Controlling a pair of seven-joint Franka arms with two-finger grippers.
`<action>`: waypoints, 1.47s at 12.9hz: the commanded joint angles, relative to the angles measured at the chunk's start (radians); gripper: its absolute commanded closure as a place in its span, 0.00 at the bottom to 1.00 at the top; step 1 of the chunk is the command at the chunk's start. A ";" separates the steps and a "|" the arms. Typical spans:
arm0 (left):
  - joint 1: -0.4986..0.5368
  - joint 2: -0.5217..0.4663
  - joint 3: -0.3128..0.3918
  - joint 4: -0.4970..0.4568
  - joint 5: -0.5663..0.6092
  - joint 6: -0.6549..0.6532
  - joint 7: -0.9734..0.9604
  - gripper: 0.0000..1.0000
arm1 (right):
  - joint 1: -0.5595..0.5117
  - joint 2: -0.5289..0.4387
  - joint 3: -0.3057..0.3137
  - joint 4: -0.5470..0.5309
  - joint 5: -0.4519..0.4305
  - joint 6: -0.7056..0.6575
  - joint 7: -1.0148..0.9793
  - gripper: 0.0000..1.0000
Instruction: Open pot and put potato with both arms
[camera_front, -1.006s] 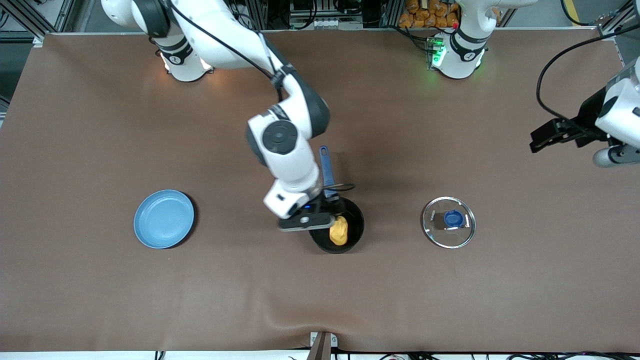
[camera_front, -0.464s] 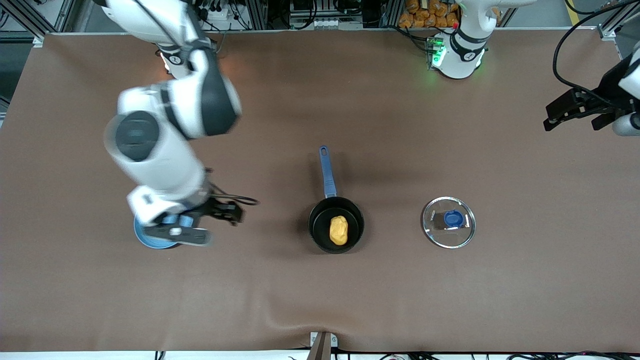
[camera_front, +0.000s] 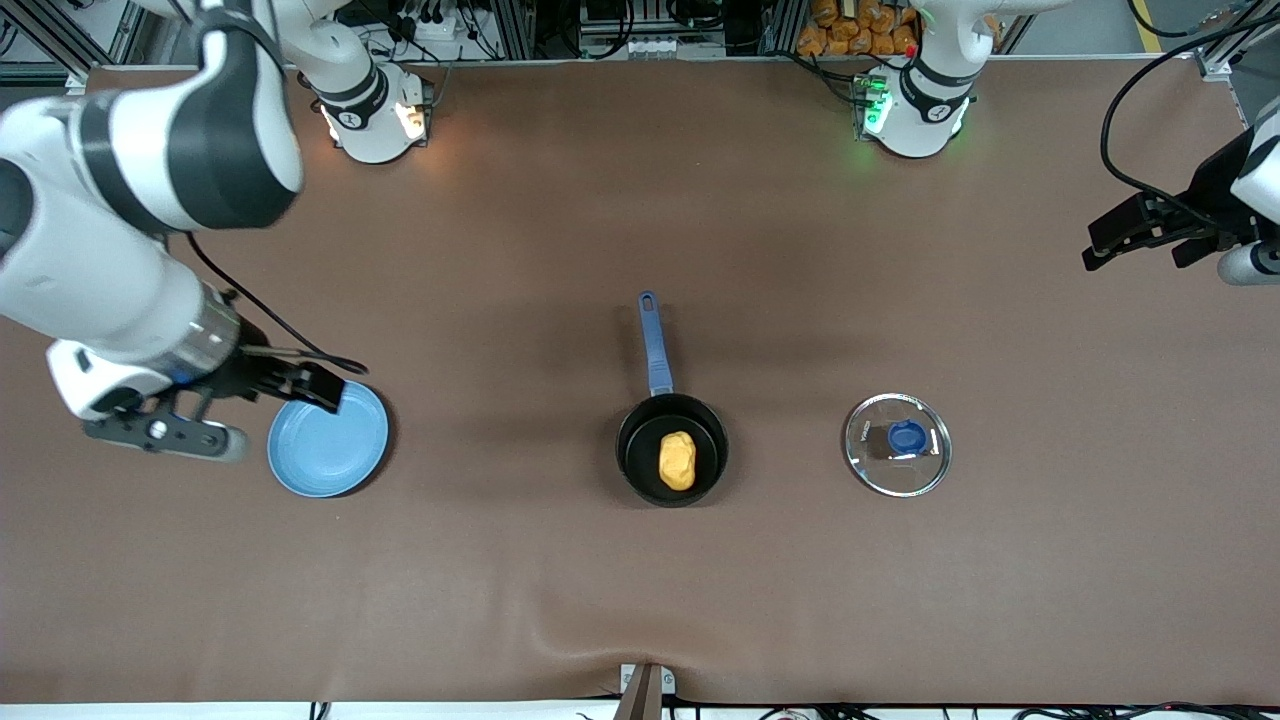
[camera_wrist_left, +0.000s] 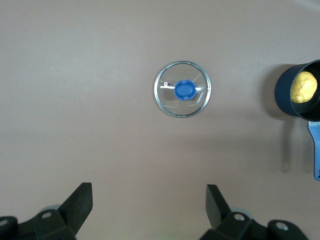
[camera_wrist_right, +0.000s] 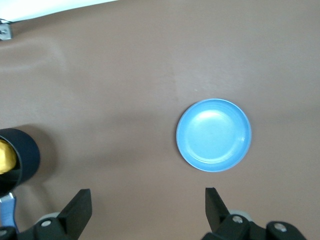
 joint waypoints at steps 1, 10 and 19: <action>0.010 -0.034 -0.007 -0.035 0.010 0.031 0.003 0.00 | 0.034 -0.190 0.012 -0.241 -0.085 0.109 -0.009 0.00; 0.001 -0.025 -0.006 -0.022 0.018 0.031 -0.001 0.00 | 0.008 -0.400 0.010 -0.441 -0.157 0.194 -0.064 0.00; -0.001 -0.025 -0.006 -0.021 0.017 0.031 -0.003 0.00 | -0.480 -0.409 0.460 -0.440 -0.160 0.187 -0.065 0.00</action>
